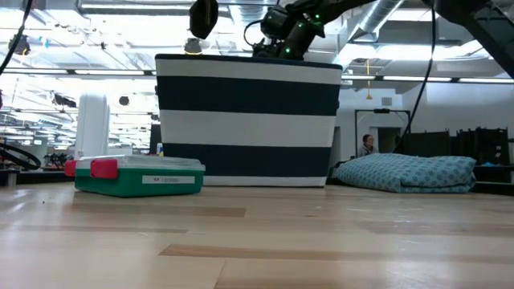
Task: Pack medical supplies into shirt
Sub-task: Put the pill organizer into the blue patterned shirt, then put the first aid kit into the blue patterned shirt
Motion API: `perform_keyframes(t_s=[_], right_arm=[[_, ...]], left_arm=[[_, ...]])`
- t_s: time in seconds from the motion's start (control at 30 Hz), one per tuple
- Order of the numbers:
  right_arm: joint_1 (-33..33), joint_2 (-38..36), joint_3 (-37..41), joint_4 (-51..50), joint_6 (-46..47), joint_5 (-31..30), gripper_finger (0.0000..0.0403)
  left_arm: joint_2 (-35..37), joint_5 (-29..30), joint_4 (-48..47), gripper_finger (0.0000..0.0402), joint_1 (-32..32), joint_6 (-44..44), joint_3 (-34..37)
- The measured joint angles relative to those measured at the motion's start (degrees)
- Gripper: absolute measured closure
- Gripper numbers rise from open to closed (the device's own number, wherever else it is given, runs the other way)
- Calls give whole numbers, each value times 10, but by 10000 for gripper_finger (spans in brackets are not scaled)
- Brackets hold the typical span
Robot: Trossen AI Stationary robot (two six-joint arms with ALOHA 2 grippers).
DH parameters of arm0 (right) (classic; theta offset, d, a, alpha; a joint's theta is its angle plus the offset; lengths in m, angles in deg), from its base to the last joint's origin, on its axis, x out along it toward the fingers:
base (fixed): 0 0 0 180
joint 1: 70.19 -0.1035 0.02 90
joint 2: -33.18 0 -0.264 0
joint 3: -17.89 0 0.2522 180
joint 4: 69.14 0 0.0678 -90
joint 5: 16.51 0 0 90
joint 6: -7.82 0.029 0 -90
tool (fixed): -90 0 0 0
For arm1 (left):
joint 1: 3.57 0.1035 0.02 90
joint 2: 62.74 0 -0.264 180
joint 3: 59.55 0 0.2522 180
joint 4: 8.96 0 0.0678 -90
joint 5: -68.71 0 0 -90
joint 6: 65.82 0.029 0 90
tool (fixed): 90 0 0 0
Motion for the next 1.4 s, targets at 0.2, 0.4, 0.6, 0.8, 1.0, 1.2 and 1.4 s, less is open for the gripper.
perform_keyframes(t_s=[0.2, 0.4, 0.6, 0.8, 1.0, 1.2, 1.4], right_arm=[[-16, -7, -2, -2, -2, 1, 138], [-23, -6, -40, -36, -2, 1, 111], [-24, -37, -94, -77, 3, 0, 111], [-23, -98, -108, -86, 39, -15, 111], [-36, -151, -109, -121, 70, -15, 112], [-79, -177, -109, -187, 104, -15, 112], [-143, -179, -108, -202, 174, -15, 112]], left_arm=[[0, 0, 0, 401, 0, 0, 0], [0, -2, -1, 401, 0, 0, 0], [0, -19, -12, 401, 0, 13, 0], [2, 1, -74, 401, -4, 16, 0], [42, 133, -200, 401, -38, 17, -1], [97, 262, -439, 401, -106, -38, -52], [120, 248, -586, 401, -168, -108, -93]])
